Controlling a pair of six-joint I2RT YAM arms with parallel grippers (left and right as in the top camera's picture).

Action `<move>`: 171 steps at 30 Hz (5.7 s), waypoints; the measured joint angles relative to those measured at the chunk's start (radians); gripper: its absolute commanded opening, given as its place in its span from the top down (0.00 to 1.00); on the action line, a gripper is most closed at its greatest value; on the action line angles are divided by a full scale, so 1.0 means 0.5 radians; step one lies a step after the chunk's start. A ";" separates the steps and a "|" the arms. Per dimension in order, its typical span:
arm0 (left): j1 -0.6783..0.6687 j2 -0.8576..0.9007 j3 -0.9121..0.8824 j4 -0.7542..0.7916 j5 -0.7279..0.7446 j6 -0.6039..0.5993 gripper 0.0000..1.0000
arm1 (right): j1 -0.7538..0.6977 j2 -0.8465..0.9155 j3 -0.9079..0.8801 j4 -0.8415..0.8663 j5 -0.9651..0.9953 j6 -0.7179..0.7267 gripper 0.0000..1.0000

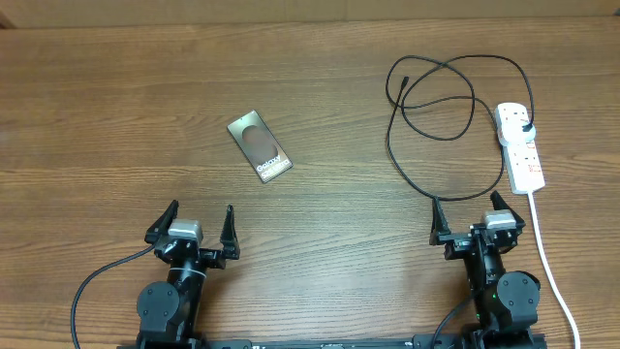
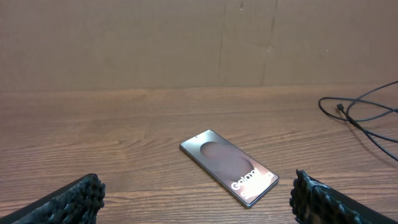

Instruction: Plug charger to phone and switch on socket

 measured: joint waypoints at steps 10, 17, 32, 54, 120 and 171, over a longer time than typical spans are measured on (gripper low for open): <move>-0.002 0.008 0.209 -0.602 -0.308 0.008 0.00 | -0.114 0.004 0.000 0.091 -0.075 0.457 0.00; -0.002 0.008 0.210 -0.606 -0.323 0.008 0.00 | -0.114 0.004 0.000 0.091 -0.084 0.493 0.00; -0.002 0.008 0.211 -0.606 -0.330 0.008 0.00 | -0.114 0.004 0.000 0.091 -0.084 0.493 0.00; -0.002 0.008 0.211 -0.606 -0.331 0.008 0.00 | -0.114 0.004 0.000 0.091 -0.083 0.494 0.00; -0.002 0.694 0.819 -0.896 0.130 -0.063 0.00 | -0.114 0.003 0.000 0.089 -0.090 0.494 0.00; -0.002 1.897 1.366 -1.107 0.258 0.011 0.00 | -0.114 0.004 0.000 0.090 -0.097 0.494 0.00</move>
